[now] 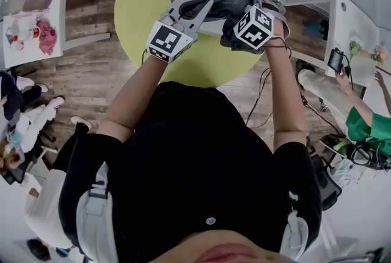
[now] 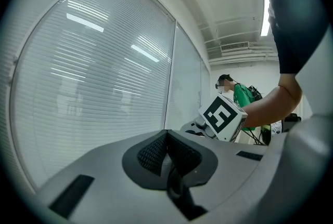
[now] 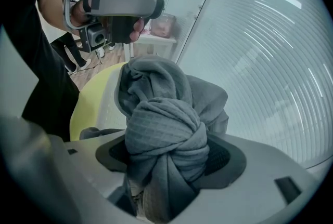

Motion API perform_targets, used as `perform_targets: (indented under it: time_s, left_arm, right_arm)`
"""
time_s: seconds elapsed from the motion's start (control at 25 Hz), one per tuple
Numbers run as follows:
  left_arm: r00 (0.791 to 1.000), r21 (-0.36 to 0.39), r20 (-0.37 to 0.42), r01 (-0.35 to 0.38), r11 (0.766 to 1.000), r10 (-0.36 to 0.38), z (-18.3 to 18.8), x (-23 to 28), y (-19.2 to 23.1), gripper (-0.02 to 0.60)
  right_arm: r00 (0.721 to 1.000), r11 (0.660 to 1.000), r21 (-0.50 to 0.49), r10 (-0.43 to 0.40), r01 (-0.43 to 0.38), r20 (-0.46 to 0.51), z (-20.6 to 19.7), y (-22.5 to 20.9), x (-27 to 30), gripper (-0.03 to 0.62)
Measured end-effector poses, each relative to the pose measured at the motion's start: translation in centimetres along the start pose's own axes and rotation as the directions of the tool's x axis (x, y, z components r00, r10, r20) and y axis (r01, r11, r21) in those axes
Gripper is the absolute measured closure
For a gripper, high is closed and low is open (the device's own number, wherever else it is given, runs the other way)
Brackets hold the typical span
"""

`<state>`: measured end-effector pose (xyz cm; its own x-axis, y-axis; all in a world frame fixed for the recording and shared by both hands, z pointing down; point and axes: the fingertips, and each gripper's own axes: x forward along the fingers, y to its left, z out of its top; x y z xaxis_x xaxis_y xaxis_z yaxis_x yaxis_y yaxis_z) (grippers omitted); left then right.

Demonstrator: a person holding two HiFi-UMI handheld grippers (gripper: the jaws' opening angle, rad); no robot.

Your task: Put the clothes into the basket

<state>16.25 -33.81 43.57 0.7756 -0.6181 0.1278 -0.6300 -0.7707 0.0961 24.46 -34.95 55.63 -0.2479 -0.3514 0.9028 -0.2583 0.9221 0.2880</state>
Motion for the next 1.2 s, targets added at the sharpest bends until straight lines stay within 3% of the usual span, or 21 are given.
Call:
perform_targets:
  time_s: [1.2]
  left_arm:
    - [0.996,-0.061,-0.081,0.030,0.998,-0.035,-5.7,4.5,2.1,0.574]
  right_arm:
    - [0.977,0.978,0.031,0.209,-0.207,-0.040,-3.8,4.9,13.9,0.226]
